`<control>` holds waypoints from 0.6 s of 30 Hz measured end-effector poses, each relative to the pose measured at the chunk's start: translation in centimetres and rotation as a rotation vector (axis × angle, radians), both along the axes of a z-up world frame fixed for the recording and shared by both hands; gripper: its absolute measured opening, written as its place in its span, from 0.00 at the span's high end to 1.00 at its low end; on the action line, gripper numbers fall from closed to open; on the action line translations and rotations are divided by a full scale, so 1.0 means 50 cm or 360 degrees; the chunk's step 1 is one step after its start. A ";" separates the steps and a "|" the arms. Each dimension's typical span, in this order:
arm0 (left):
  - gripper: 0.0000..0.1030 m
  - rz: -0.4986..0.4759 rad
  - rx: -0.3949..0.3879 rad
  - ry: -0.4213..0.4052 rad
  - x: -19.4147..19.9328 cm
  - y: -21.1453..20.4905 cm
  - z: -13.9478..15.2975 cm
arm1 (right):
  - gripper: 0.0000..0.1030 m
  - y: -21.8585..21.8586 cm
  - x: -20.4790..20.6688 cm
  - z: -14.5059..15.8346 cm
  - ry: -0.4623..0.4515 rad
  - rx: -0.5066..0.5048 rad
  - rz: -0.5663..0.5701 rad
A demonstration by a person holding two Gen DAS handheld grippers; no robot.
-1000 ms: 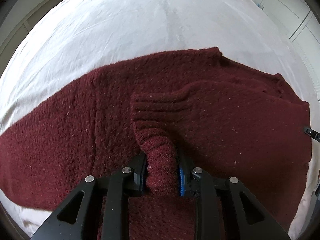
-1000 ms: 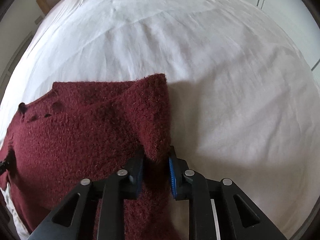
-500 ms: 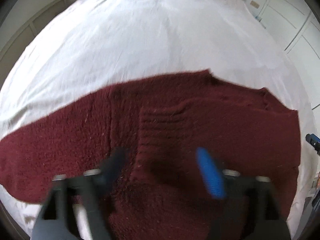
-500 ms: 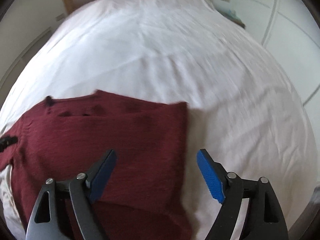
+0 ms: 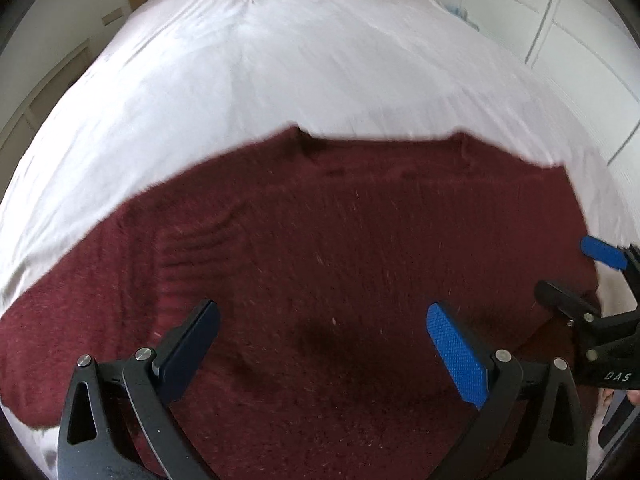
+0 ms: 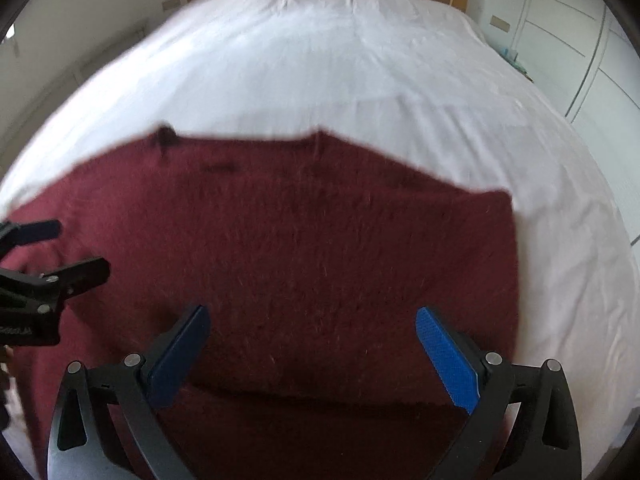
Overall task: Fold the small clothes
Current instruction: 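Open both grippers and lift them off the folded sweater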
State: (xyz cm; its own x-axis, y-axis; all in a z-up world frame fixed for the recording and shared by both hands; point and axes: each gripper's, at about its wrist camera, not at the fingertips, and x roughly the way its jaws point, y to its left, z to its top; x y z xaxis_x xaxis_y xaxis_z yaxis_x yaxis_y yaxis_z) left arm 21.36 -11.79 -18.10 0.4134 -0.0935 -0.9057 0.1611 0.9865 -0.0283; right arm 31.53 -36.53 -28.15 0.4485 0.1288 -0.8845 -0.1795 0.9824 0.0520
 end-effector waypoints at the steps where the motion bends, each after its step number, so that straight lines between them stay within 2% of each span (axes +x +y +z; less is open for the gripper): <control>1: 0.01 -0.0008 0.0036 0.0032 0.000 -0.002 -0.020 | 0.00 0.001 -0.001 -0.021 0.0019 -0.0035 -0.0001; 3: 0.01 -0.0003 0.0048 0.0089 0.000 0.005 -0.052 | 0.00 -0.008 -0.003 -0.048 0.0042 -0.0068 -0.0012; 5: 0.01 0.0000 0.0028 0.0104 0.003 0.013 -0.070 | 0.00 -0.031 -0.004 -0.066 0.0052 -0.0026 -0.0045; 9: 0.01 -0.0007 0.0095 0.0083 0.001 0.044 -0.067 | 0.00 -0.086 -0.003 -0.070 0.0046 -0.0034 -0.0123; 13: 0.01 0.0073 0.0106 0.0089 0.006 0.093 -0.078 | 0.01 -0.145 -0.006 -0.083 0.0065 0.0001 -0.0166; 15: 0.01 0.0096 0.0060 0.0100 0.005 0.111 -0.086 | 0.01 -0.148 -0.008 -0.090 0.0054 -0.0003 -0.0139; 18: 0.01 0.0099 0.0104 0.0088 0.003 0.108 -0.089 | 0.01 -0.148 -0.010 -0.104 0.0033 -0.0004 -0.0148</control>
State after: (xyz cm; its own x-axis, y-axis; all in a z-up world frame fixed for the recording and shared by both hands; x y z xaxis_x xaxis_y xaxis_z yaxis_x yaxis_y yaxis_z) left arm 21.49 -6.41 -22.57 0.3660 -0.0091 -0.9306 0.0996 0.9946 0.0295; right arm 31.01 -43.95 -33.33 0.4400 0.0852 -0.8939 -0.0864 0.9949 0.0523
